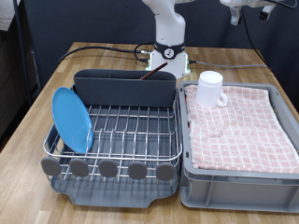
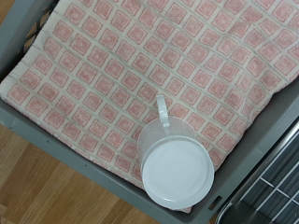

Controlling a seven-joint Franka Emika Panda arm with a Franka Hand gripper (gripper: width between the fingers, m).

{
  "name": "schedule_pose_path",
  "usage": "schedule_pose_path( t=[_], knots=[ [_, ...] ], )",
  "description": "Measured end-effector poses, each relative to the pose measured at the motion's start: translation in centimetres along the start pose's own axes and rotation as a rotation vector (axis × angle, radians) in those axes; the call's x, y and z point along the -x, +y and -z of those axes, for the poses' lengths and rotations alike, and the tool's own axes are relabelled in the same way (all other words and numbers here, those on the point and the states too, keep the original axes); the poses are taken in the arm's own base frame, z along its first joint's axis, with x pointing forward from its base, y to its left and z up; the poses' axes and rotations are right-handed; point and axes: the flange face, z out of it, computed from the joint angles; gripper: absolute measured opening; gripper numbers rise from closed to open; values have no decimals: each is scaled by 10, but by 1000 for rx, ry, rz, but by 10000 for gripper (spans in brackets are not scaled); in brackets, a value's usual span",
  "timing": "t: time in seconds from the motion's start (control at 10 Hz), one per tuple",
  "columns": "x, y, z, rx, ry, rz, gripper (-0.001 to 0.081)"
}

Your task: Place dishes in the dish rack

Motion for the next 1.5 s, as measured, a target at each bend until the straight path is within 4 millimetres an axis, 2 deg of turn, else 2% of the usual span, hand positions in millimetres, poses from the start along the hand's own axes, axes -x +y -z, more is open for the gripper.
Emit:
schedule_pose_path(
  t=[0.7,0.9,1.5],
  knots=[
    [-2,-1,-9,20,-22,24,802],
    [-4,-3,-22,40,-52,62,802],
    [-15,-17,-81,124,-150,145,802]
  ],
)
